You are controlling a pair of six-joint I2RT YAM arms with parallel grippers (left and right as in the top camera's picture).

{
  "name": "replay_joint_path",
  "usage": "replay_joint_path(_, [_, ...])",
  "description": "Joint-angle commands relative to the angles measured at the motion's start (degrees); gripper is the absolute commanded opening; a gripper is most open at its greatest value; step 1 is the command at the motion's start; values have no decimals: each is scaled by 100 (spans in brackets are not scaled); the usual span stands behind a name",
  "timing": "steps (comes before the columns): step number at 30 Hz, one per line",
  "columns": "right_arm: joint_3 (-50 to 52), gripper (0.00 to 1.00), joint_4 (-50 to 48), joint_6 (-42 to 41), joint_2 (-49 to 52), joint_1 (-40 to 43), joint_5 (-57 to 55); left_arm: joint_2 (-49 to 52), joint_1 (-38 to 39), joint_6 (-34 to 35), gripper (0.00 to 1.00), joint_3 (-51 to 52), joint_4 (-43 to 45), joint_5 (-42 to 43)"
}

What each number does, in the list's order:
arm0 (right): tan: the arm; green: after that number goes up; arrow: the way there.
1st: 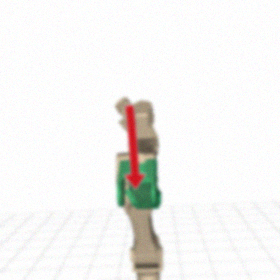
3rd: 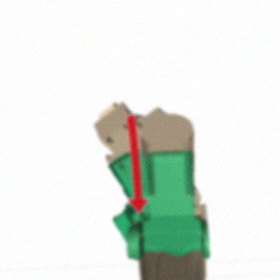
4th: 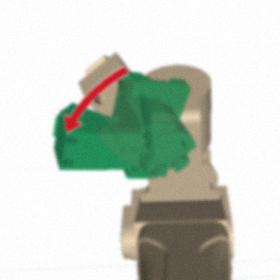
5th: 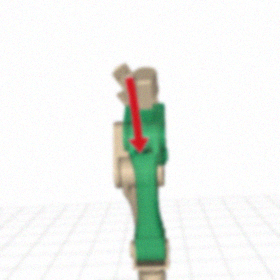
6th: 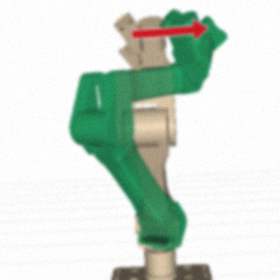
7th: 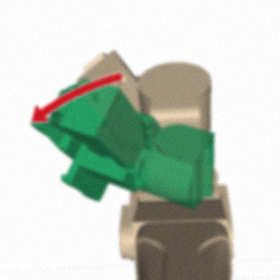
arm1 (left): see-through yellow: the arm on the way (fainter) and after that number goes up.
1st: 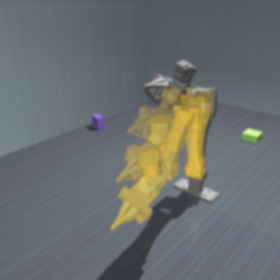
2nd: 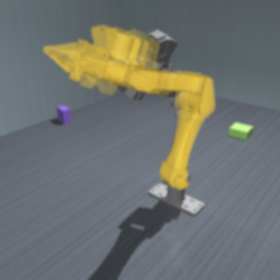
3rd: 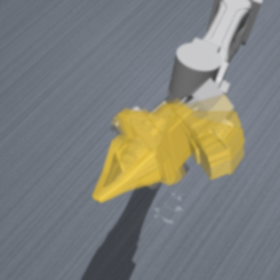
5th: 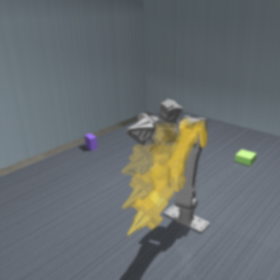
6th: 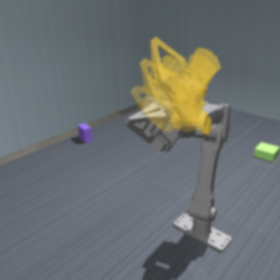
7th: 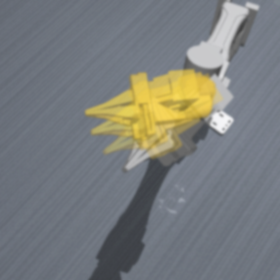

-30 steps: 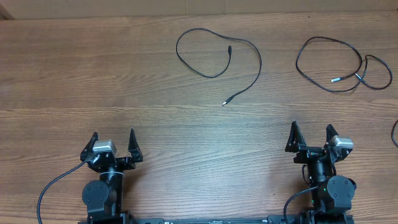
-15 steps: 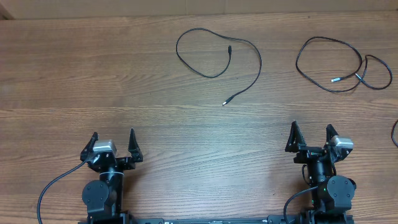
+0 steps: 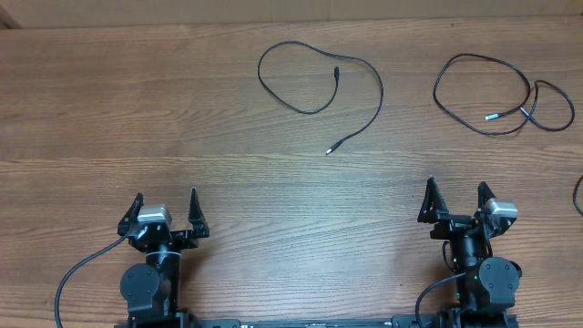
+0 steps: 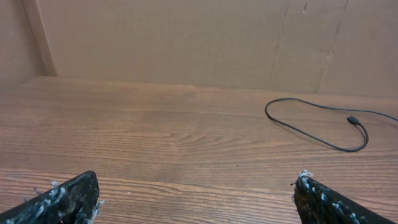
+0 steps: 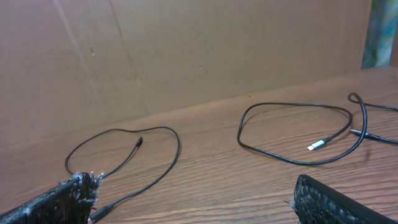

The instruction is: Untangle cables

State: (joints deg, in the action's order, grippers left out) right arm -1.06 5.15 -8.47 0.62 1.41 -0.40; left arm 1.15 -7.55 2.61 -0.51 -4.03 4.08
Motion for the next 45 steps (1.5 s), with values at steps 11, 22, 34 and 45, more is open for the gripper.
replay_joint_path(11, [61,100,-35,107,-44,22,11,24,420,-28,100,24,-15,22])
replay_joint_path(22, [61,100,-35,107,-44,22,11,24,420,-28,99,24,-15,22])
replay_joint_path(34, [61,100,-35,105,-46,11,11,24,420,-28,100,24,-15,22])
replay_joint_path(45, [61,100,-35,107,-46,11,11,24,420,-28,100,24,-15,22])
